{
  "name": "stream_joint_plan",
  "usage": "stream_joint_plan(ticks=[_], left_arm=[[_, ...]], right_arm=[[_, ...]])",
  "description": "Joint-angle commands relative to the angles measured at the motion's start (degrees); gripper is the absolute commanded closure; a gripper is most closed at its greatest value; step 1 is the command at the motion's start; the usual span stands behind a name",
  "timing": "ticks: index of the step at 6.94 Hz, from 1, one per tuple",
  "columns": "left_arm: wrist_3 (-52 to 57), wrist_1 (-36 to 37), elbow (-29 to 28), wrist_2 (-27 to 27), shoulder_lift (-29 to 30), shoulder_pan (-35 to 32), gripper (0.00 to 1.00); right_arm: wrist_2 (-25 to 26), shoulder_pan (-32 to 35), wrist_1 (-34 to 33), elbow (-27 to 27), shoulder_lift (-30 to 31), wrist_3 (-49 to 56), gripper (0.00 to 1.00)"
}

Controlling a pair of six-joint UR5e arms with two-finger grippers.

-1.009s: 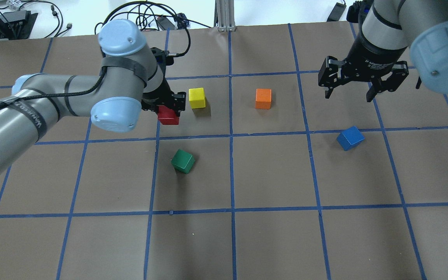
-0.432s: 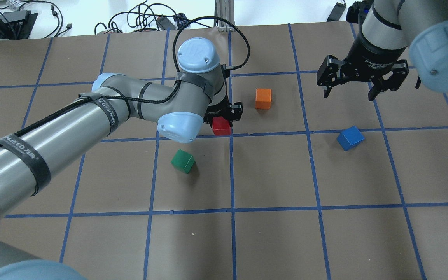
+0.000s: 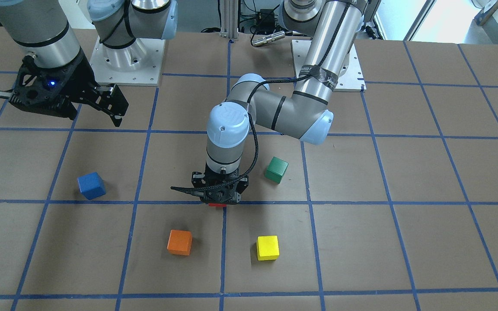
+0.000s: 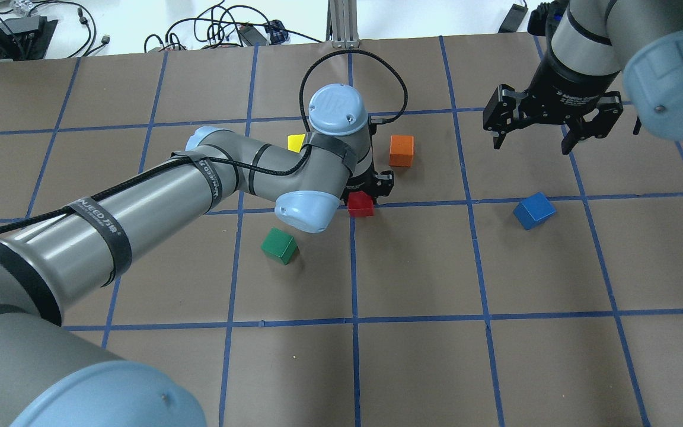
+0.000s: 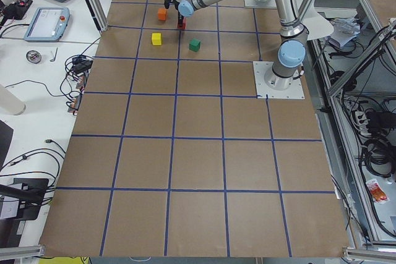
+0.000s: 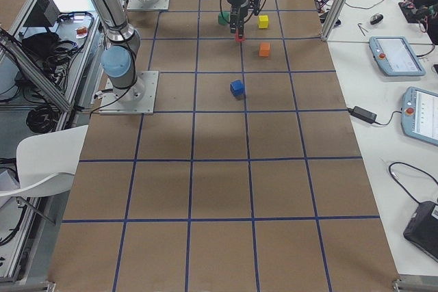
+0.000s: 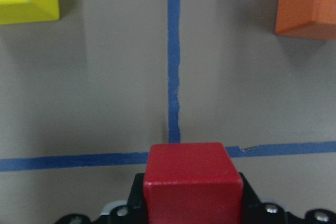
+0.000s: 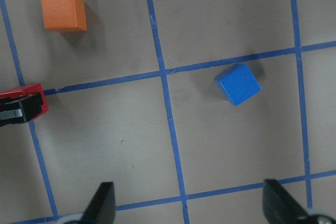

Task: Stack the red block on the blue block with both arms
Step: 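Set the red cube down, open the left gripper and withdraw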

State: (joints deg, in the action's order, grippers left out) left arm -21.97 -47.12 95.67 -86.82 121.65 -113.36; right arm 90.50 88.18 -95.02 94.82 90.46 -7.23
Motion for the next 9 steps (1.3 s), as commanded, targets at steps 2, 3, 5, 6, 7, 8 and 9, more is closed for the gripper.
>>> stream_joint_plan(ticks=[2, 3, 5, 6, 7, 8, 9], left_arm=[[1.49, 2.38, -0.14, -0.80, -0.09, 0.85, 0.10], [1.58, 2.29, 0.04, -0.80, -0.79, 1.64, 0.04], [4.19, 0.72, -0.13, -0.80, -4.37, 4.53, 0.00], [9.69, -4.34, -0.22, -0.63, -8.84, 9.51, 0.00], [17.06, -11.17, -0.14, -0.63, -13.58, 14.52, 0.00], [21.05, -18.72, 0.39, -0.19, -17.46, 19.36, 0.00], [23.00, -21.50, 0.13, -0.36, -21.76, 22.01, 0.00]], right_arm=[[0.21, -0.12, -3.40, 0.01, -0.02, -1.02, 0.00], [0.29, -0.12, -3.42, 0.01, -0.11, -0.86, 0.00], [0.12, -0.12, -3.33, 0.01, -0.02, -0.67, 0.00], [-0.32, -0.12, -2.98, 0.10, -0.11, -0.68, 0.00], [0.03, -0.12, -2.72, 1.15, -0.46, -0.24, 0.00], [0.12, 0.15, -3.23, 2.11, -0.37, 0.11, 0.00], [-0.93, 0.32, -3.68, 2.38, -1.24, -0.32, 0.00]])
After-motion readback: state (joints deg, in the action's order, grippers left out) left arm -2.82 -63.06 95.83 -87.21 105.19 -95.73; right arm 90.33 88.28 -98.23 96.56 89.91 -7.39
